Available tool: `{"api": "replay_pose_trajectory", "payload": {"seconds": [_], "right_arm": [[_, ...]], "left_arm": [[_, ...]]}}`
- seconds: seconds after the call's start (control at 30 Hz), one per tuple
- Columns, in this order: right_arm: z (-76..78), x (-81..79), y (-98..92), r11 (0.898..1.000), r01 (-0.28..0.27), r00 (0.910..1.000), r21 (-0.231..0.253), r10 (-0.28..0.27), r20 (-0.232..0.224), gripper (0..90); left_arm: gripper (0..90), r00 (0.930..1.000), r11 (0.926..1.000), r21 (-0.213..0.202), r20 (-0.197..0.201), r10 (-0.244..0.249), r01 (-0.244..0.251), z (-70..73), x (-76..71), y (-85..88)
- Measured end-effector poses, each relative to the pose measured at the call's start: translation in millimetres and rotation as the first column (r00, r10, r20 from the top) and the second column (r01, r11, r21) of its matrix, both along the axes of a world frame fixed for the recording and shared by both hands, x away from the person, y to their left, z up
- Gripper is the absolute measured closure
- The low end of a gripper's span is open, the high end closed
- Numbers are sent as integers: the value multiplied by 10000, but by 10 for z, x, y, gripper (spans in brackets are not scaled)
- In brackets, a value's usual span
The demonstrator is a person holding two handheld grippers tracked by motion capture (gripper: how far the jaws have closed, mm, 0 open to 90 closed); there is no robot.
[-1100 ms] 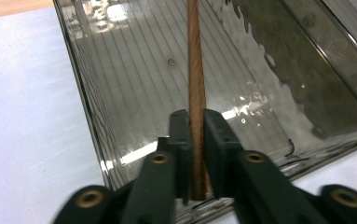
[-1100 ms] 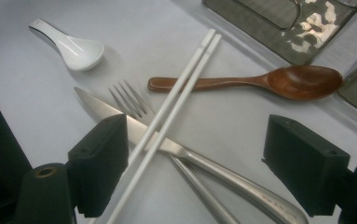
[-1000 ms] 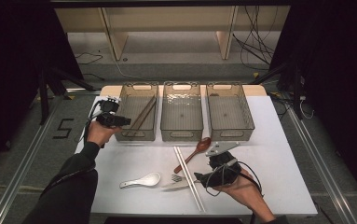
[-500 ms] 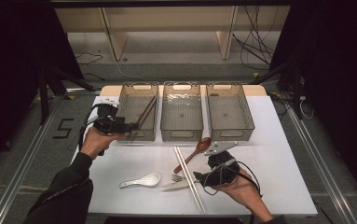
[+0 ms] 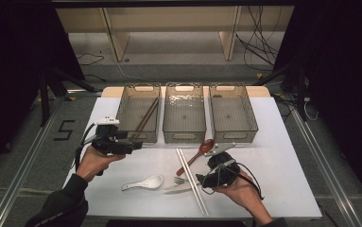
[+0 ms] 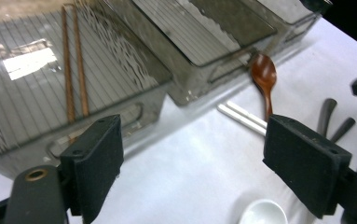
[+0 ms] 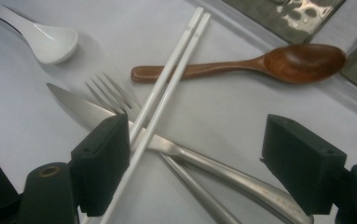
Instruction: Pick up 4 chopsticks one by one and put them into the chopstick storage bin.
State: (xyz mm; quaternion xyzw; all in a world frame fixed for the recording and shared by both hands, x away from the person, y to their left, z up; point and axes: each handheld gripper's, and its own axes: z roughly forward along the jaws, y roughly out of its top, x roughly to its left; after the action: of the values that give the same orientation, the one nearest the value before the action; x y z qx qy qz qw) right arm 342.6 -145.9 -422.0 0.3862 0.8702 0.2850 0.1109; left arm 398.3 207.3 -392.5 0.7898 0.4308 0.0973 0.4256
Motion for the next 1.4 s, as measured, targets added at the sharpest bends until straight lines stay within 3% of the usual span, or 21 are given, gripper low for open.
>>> {"api": "replay_pose_trajectory", "payload": {"seconds": [0.23, 0.33, 0.6, 0.7, 0.83, 1.4], "right_arm": [[-69, 73, 108, 9997, 168, 9992, -195, -175, -352, 282], [-95, 93, 163, 9993, 143, 9990, -337, -157, -418, 293], [-174, 138, 249, 9983, 3, 9981, -587, -39, -615, 327], [-181, 154, 263, 9983, 9, 9979, -584, -47, -645, 341], [-218, 185, 290, 9981, -55, 9961, -620, 0, -881, 369], [-343, 278, 406, 9956, -171, 9899, -918, 39, -1420, 516]], "left_arm": [[185, 9998, 9991, -383, 99, -166, 169, -42, -207, -31], [184, 9992, 9993, -216, 255, -298, 304, -51, -256, -69], [176, 9961, 9974, -327, 633, -619, 640, -32, -388, -130], [176, 9957, 9976, -213, 672, -644, 660, -43, -411, -150], [178, 9931, 9986, 219, 1061, -496, 476, -62, -461, -165], [177, 9930, 9972, 24, 916, -740, 741, -138, -600, -159]]}}
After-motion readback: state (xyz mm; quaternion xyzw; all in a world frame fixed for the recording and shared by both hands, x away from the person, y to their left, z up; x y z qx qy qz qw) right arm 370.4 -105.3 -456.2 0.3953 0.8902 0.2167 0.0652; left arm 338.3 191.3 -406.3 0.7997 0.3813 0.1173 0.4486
